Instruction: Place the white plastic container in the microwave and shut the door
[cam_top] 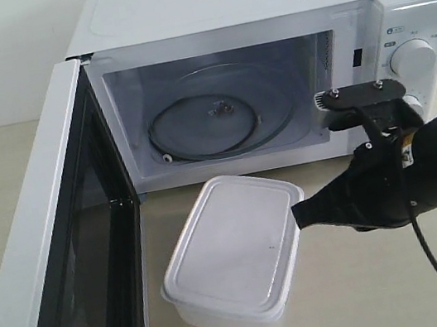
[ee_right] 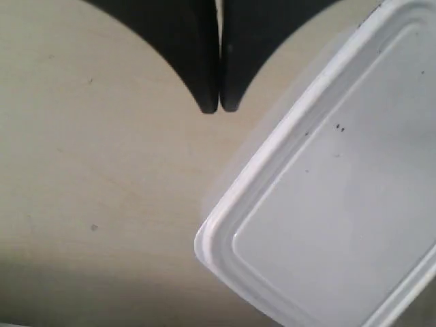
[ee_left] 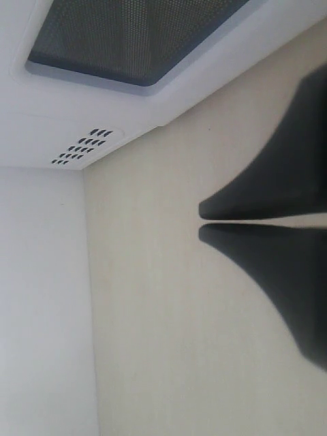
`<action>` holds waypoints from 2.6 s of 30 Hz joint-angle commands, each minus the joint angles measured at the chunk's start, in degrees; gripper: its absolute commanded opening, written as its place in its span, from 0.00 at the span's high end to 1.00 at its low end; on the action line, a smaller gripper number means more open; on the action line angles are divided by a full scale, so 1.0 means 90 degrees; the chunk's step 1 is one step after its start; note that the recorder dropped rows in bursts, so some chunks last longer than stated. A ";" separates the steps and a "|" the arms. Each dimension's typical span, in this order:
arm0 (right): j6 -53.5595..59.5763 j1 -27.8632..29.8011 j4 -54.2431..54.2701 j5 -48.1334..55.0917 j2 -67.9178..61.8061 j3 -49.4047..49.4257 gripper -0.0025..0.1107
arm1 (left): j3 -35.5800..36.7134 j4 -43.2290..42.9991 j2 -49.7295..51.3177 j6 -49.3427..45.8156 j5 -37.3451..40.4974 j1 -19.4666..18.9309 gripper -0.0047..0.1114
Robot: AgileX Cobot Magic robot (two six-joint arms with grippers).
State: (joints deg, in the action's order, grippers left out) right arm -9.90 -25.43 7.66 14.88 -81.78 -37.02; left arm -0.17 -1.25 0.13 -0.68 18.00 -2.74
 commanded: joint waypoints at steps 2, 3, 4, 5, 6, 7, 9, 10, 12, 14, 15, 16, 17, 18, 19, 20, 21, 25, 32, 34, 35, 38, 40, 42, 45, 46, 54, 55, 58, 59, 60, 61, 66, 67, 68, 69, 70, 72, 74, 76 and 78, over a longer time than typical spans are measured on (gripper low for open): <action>0.1100 0.0036 0.0910 0.1041 0.0600 -0.0029 0.98 | 0.0019 -0.0008 -0.0014 -0.0026 -0.0023 -0.0020 0.93; 0.1521 0.0036 0.1306 0.1170 0.0662 -0.0029 0.98 | 0.0019 -0.0008 -0.0014 -0.0026 -0.0023 -0.0020 0.93; 0.2458 0.0112 0.2209 0.1539 0.0732 -0.0029 0.98 | 0.0019 -0.0008 -0.0014 -0.0026 -0.0023 -0.0020 0.93; 0.3167 0.0183 0.2922 0.1760 0.0754 -0.0029 0.98 | 0.0019 -0.0008 -0.0014 -0.0026 -0.0023 -0.0020 0.93; 0.3994 0.0311 0.3771 0.2166 0.0746 -0.0029 0.98 | 0.0019 -0.0008 -0.0014 -0.0026 -0.0023 -0.0020 0.93; 0.4442 0.0387 0.4264 0.2359 0.0746 -0.0029 0.98 | 0.0019 -0.0008 -0.0014 -0.0026 -0.0023 -0.0020 0.93; 0.4926 0.0501 0.4865 0.2500 0.0760 -0.0014 0.98 | 0.0019 -0.0008 -0.0014 -0.0026 -0.0023 -0.0020 0.93; 0.5008 0.0547 0.4955 0.2551 0.0760 -0.0004 0.98 | 0.0019 -0.0008 -0.0014 -0.0026 -0.0023 -0.0020 0.93; 0.5228 0.0654 0.5241 0.2602 0.0760 0.0087 0.98 | 0.0019 -0.0008 -0.0014 -0.0026 -0.0023 -0.0020 0.93; 0.5709 0.0818 0.5717 0.2796 0.0760 0.0216 0.98 | 0.0019 -0.0008 -0.0014 -0.0026 -0.0023 -0.0020 0.93; 0.5940 0.0892 0.5993 0.2913 0.0760 0.0275 0.98 | 0.0019 -0.0008 -0.0014 -0.0026 -0.0023 -0.0020 0.93; 0.6309 0.0999 0.6305 0.3115 0.0760 0.0346 0.98 | 0.0019 -0.0008 -0.0014 -0.0026 -0.0023 -0.0020 0.93; 0.6801 0.1106 0.6642 0.3364 0.0760 0.0422 0.98 | 0.0019 -0.0008 -0.0014 -0.0026 -0.0023 -0.0020 0.93; 0.7253 0.1193 0.6930 0.3568 0.0760 0.0493 0.98 | 0.0019 -0.0008 -0.0014 -0.0026 -0.0023 -0.0020 0.93; 0.7639 0.1300 0.7343 0.3771 0.0760 0.0605 0.98 | 0.0019 -0.0008 -0.0014 -0.0026 -0.0023 -0.0020 0.93; 0.8024 0.1391 0.7815 0.3908 0.0760 0.0742 0.98 | 0.0019 -0.0008 -0.0014 -0.0026 -0.0023 -0.0020 0.93; 0.8302 0.1476 0.8153 0.4009 0.0760 0.0882 0.98 | 0.0019 -0.0008 -0.0014 -0.0026 -0.0023 -0.0020 0.93; 0.8926 0.1769 0.9161 0.3748 0.0696 0.1389 0.98 | 0.0019 -0.0008 -0.0014 -0.0026 -0.0023 -0.0020 0.93; 0.9401 0.1821 1.0035 0.3262 0.0232 0.1684 0.76 | 0.0019 -0.0008 -0.0014 -0.0026 -0.0023 -0.0020 0.93; 0.9547 0.1806 1.0255 0.3245 0.0069 0.1684 0.64 | 0.0019 -0.0008 -0.0014 -0.0026 -0.0023 -0.0020 0.93; 0.9668 0.1806 1.0255 0.3157 -0.0025 0.1684 0.59 | 0.0019 -0.0008 -0.0014 -0.0026 -0.0023 -0.0020 0.93; 0.9828 0.1806 1.0255 0.2903 -0.0260 0.1667 0.54 | 0.0019 -0.0008 -0.0014 -0.0026 -0.0023 -0.0020 0.93; 0.9828 0.1806 1.0255 0.2704 -0.0421 0.1643 0.55 | 0.0019 -0.0008 -0.0014 -0.0026 -0.0023 -0.0020 0.93; 0.9828 0.1806 1.0255 0.2659 -0.0617 0.1582 0.55 | 0.0019 -0.0008 -0.0014 -0.0026 -0.0023 -0.0020 0.93; 0.9799 0.1806 1.0255 0.2853 -0.0867 0.1402 0.55 | 0.0019 -0.0008 -0.0014 -0.0026 -0.0023 -0.0020 0.93; 0.9799 0.1806 1.0255 0.2924 -0.0923 0.1357 0.55 | 0.0019 -0.0008 -0.0014 -0.0026 -0.0023 -0.0020 0.93; 0.9432 0.1806 1.0255 0.2902 -0.1229 0.0997 0.55 | 0.0019 -0.0008 -0.0014 -0.0026 -0.0023 -0.0020 0.93; 0.9420 0.1806 1.0255 0.2870 -0.1245 0.0983 0.55 | 0.0019 -0.0008 -0.0014 -0.0026 -0.0023 -0.0020 0.93; 0.9203 0.1806 1.0255 0.2651 -0.1271 0.0923 0.55 | 0.0019 -0.0008 -0.0014 -0.0026 -0.0023 -0.0020 0.93; 0.9125 0.1806 1.0255 0.2594 -0.1271 0.0908 0.55 | 0.0019 -0.0008 -0.0014 -0.0026 -0.0023 -0.0020 0.93; 0.9033 0.1806 1.0255 0.2537 -0.1271 0.0895 0.55 | 0.0019 -0.0008 -0.0014 -0.0026 -0.0023 -0.0020 0.93; 0.8924 0.1806 1.0255 0.2504 -0.1271 0.0884 0.55 | 0.0019 -0.0008 -0.0014 -0.0026 -0.0023 -0.0020 0.93; 0.8355 0.1500 1.0255 0.2277 -0.1271 0.0788 0.55 | 0.0019 -0.0008 -0.0014 -0.0026 -0.0023 -0.0020 0.93; 0.8306 0.1417 1.0255 0.2182 -0.1271 0.0757 0.55 | 0.0019 -0.0008 -0.0014 -0.0026 -0.0023 -0.0020 0.93; 0.8216 0.1329 1.0255 0.2051 -0.1271 0.0724 0.55 | 0.0019 -0.0008 -0.0014 -0.0026 -0.0023 -0.0020 0.93; 0.8111 0.1195 1.0255 0.1830 -0.1271 0.0668 0.55 | 0.0019 -0.0008 -0.0014 -0.0026 -0.0023 -0.0020 0.93; 0.8051 0.1126 1.0255 0.1701 -0.1271 0.0650 0.55 | 0.0019 -0.0008 -0.0014 -0.0026 -0.0023 -0.0020 0.93; 0.7878 0.1055 1.0255 0.1500 -0.1271 0.0620 0.55 | 0.0019 -0.0008 -0.0014 -0.0026 -0.0023 -0.0020 0.93; 0.7747 0.1055 1.0255 0.1387 -0.1271 0.0620 0.55 | 0.0019 -0.0008 -0.0014 -0.0026 -0.0023 -0.0020 0.93; 0.7653 0.1055 1.0255 0.1188 -0.1271 0.0620 0.55 | 0.0019 -0.0008 -0.0014 -0.0026 -0.0023 -0.0020 0.93; 0.7567 0.1053 1.0255 0.1098 -0.1271 0.0607 0.55 | 0.0019 -0.0008 -0.0014 -0.0026 -0.0023 -0.0020 0.93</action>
State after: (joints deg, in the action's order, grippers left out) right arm 59.21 -15.95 99.80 26.38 -93.37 -31.28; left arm -0.17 -1.25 0.13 -0.68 18.00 -2.74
